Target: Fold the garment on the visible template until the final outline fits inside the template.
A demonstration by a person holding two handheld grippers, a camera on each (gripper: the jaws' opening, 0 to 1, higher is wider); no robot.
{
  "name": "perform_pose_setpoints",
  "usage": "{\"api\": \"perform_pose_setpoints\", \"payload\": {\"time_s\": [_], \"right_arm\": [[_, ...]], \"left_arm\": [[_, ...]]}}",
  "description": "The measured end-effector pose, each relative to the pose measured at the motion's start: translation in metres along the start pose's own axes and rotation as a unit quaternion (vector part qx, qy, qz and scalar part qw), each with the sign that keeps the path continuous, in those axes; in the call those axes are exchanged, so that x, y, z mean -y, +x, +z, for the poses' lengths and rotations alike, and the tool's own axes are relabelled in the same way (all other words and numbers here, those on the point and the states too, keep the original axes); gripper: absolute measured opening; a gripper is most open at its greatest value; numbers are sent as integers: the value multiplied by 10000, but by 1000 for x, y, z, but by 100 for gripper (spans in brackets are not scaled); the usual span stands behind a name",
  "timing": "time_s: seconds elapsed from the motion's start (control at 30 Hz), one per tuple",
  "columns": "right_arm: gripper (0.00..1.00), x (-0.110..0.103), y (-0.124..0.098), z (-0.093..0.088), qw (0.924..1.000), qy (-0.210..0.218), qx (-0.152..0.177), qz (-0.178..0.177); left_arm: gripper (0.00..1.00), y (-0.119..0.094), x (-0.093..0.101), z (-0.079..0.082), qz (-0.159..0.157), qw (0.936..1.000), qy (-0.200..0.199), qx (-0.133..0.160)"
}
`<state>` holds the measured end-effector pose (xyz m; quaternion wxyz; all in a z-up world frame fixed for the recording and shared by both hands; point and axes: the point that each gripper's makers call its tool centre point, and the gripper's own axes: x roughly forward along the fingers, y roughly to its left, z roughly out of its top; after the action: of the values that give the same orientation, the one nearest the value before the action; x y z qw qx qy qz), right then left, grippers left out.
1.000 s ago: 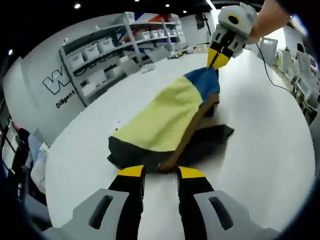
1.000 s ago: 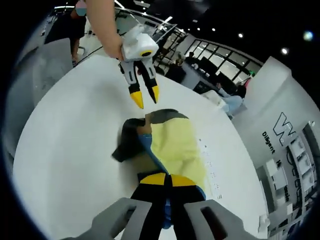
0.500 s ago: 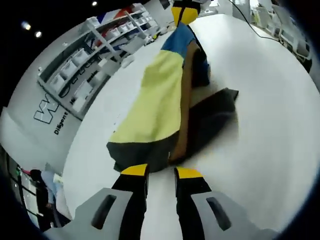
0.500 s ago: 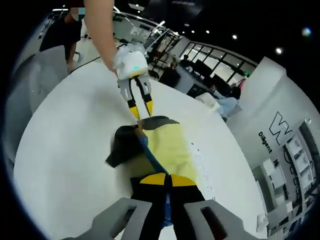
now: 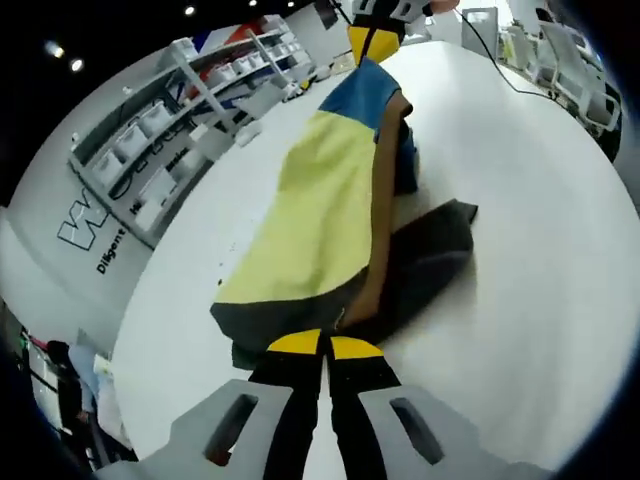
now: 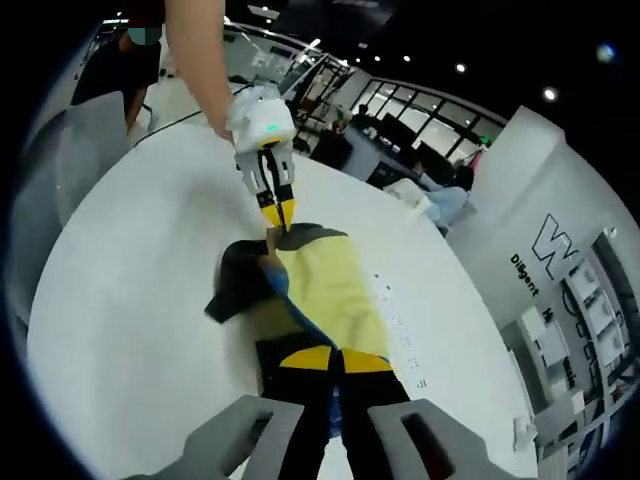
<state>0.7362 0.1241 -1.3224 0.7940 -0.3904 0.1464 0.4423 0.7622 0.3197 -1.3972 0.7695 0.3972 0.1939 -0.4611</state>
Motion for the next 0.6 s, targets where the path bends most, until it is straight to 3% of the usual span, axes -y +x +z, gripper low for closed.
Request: {"api": "perform_pose_setpoints", "payload": {"time_s": [0.13, 0.23, 0.37, 0.53, 0.6], "right_arm": [[0, 1, -2, -9, 9999, 20, -105, -25], [0, 0, -4, -19, 9998, 57, -195, -25], [0, -3, -8, -30, 9994, 135, -302, -39], [0, -9, -10, -40, 9990, 215, -394, -8], [0, -11, -10, -41, 9989, 239, -401, -3]], "left_arm": [[2, -14, 18, 11, -420, 9989, -115, 177], [2, -26, 28, 18, -555, 9982, -55, 232], [2, -43, 46, 37, -806, 9953, -94, 527], [2, -51, 75, 55, -1475, 9848, -392, 828], [2, -50, 72, 57, -1370, 9863, -334, 859]]}}
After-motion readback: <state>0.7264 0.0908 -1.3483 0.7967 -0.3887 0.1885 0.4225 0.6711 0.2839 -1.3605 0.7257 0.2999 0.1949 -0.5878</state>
